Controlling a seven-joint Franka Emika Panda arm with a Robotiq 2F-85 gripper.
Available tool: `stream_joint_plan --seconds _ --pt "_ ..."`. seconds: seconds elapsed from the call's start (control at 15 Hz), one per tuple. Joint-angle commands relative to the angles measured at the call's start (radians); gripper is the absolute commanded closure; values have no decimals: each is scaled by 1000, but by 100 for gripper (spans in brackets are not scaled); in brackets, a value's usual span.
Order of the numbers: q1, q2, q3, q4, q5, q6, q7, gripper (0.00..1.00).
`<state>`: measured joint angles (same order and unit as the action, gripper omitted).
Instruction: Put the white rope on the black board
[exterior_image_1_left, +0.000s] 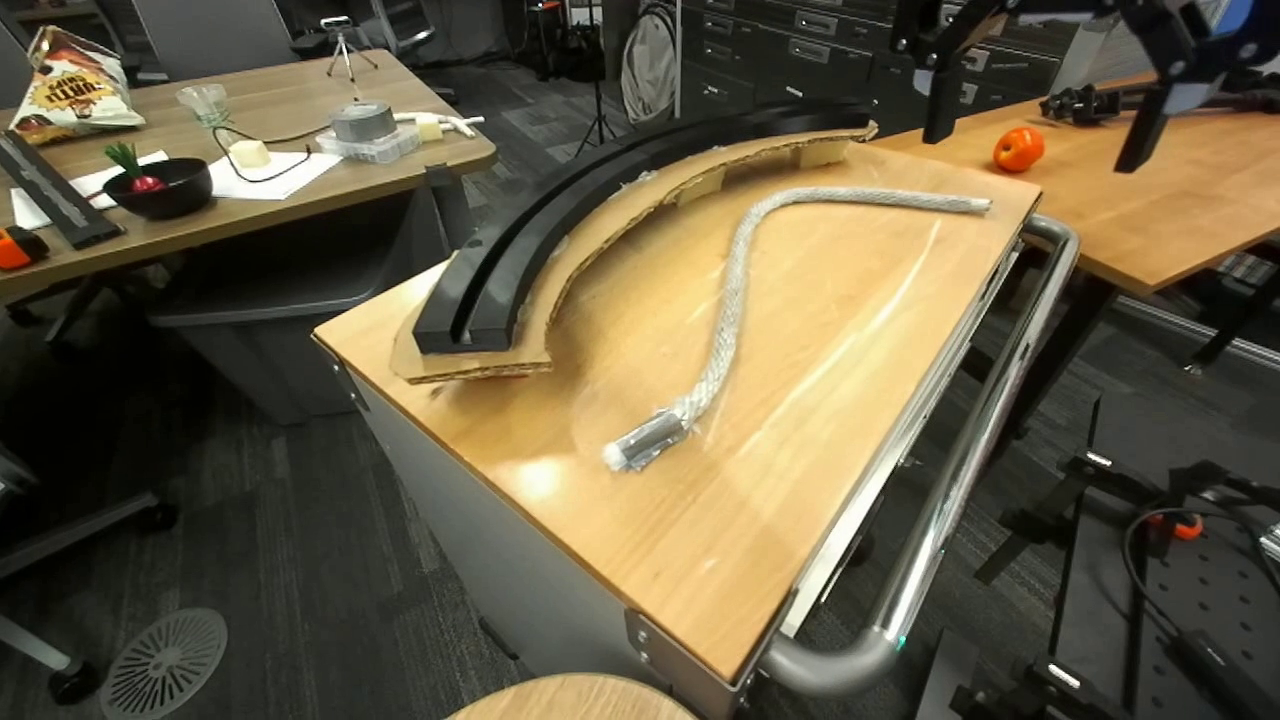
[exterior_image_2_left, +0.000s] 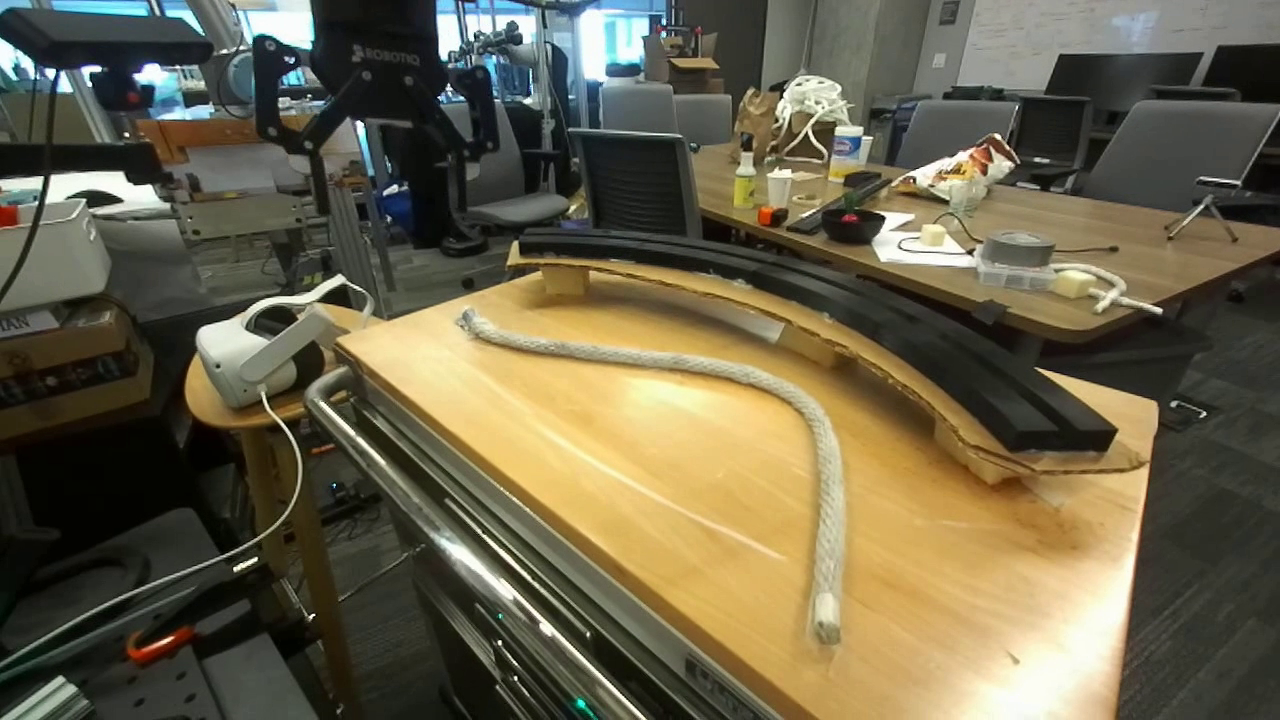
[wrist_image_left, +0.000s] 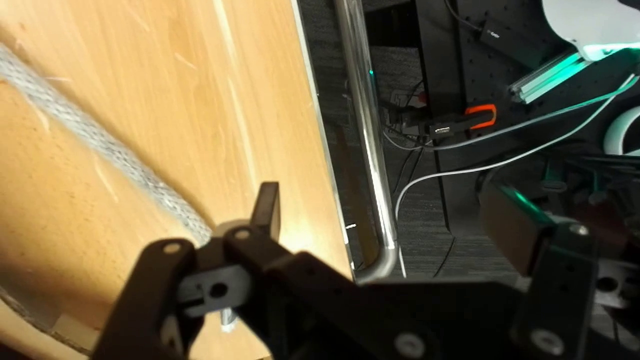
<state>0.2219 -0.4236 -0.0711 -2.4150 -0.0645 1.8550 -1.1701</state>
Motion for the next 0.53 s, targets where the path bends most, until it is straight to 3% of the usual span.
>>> stream_joint_plan --seconds 0.0,0.27,0.47 --pt "-68 63 -6 -13 -13 154 26 0" --pt "-136 266 -40 44 15 330 28 0" --pt "-163 420 -22 128 35 419 33 0"
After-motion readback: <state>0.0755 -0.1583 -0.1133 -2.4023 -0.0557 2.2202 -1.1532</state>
